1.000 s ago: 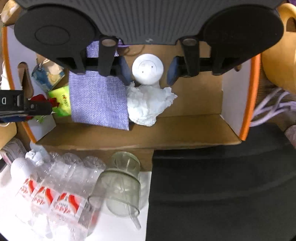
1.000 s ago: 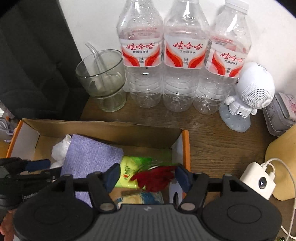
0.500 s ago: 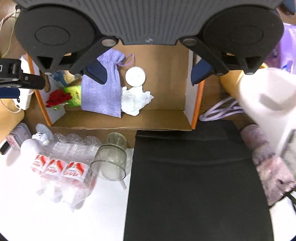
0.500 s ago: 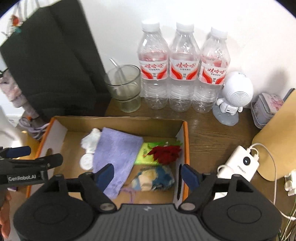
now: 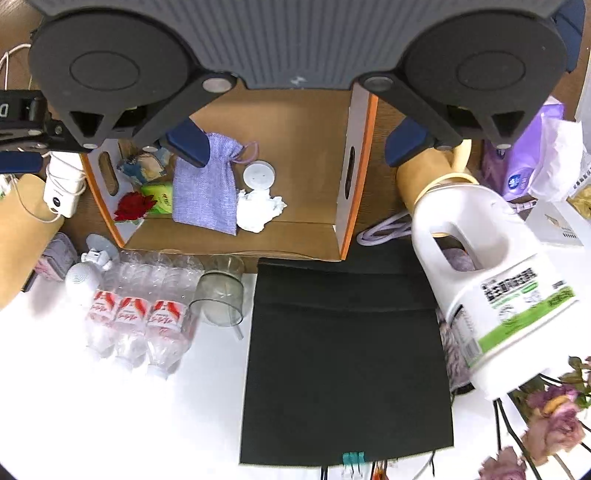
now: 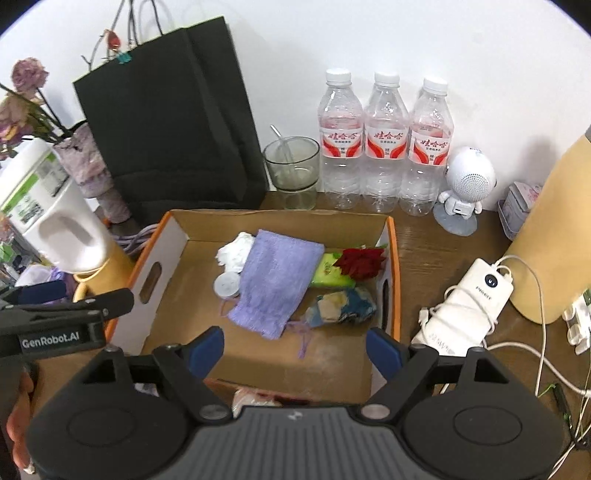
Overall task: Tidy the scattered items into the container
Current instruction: 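Move both grippers back toward the remaining items on the desk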
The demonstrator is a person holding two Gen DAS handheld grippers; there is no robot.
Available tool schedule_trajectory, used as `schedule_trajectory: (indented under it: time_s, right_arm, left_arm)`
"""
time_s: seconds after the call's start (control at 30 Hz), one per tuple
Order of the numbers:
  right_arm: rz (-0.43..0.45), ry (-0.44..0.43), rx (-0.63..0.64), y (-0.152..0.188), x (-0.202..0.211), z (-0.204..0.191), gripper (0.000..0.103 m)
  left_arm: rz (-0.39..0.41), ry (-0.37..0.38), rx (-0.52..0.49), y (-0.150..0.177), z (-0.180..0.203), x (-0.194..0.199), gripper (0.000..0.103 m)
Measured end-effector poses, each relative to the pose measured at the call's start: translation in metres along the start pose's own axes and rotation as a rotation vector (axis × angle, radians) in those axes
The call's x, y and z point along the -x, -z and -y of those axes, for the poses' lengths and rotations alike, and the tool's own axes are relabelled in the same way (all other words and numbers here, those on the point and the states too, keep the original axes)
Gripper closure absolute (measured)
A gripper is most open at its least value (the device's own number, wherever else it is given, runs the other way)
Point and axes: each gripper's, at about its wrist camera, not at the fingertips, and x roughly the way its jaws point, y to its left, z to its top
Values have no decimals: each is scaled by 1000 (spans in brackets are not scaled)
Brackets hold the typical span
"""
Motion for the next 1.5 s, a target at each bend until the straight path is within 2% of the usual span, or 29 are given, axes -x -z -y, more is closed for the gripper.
schedule_trajectory:
  time_s: [0.2,0.4,0.47,0.6,0.83,0.93,1.03,1.13,1.27,1.5]
  right_arm:
    - [139,-14,-16,30,25,-10,18]
    - [222,-27,-33,67,26,-16,18]
    - [243,-25,-24,82,27,-19,18]
    - [310,-35,38,122,37,-22,15]
    - [431,-77,120,214,47,-16,14]
    - [460,-127,99,243,42,-10,16]
    - [451,-165,78,254,32,-8,20]
    - [462,-182,102,251,26,-12,23]
    - [482,-206,123,233,17,-16,25]
    - [461,-229,166,203,-8,-21,26]
  left_arm:
    - [136,19,-32,28,2,29,0]
    - [195,22,-49,64,5,35,0]
    - [213,37,-40,80,0,36,0]
    - [278,3,-40,130,-8,44,0]
    - [284,49,25,232,-26,50,0]
    - [235,93,-39,255,-19,45,0]
    - [244,90,-126,259,-10,41,0]
    - [244,122,-152,250,-6,31,4]
    - [226,173,-171,240,0,7,23]
    - [191,230,-207,218,10,-30,24]
